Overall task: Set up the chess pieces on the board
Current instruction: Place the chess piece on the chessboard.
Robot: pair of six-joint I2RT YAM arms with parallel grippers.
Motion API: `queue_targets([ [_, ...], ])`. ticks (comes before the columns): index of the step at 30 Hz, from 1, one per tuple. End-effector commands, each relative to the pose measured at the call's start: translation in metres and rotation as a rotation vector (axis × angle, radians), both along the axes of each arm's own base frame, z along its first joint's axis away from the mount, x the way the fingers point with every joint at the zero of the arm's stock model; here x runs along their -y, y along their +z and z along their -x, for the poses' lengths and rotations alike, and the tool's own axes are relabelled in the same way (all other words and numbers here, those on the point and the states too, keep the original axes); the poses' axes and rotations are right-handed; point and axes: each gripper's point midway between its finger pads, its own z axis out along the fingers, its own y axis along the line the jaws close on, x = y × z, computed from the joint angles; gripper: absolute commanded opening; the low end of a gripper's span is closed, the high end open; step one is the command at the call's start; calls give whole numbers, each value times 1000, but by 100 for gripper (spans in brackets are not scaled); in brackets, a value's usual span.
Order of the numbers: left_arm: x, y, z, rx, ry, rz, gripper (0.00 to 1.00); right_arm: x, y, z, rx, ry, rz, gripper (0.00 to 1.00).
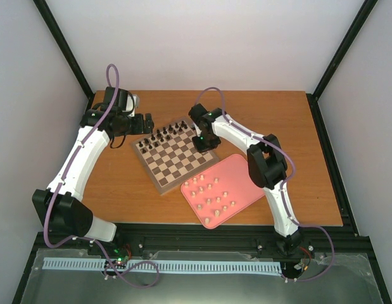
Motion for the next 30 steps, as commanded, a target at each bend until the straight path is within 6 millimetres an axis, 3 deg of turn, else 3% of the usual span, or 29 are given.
queue_targets([
  [1, -3, 2, 1, -1, -7, -12, 100, 2, -2, -2, -1, 10, 19, 5],
  [20, -2, 1, 1, -4, -10, -9, 100, 5, -1, -5, 19, -5, 38, 10],
  [30, 0, -1, -1, -9, -14, -1, 100, 0, 6, -2, 20, 21, 0, 46],
])
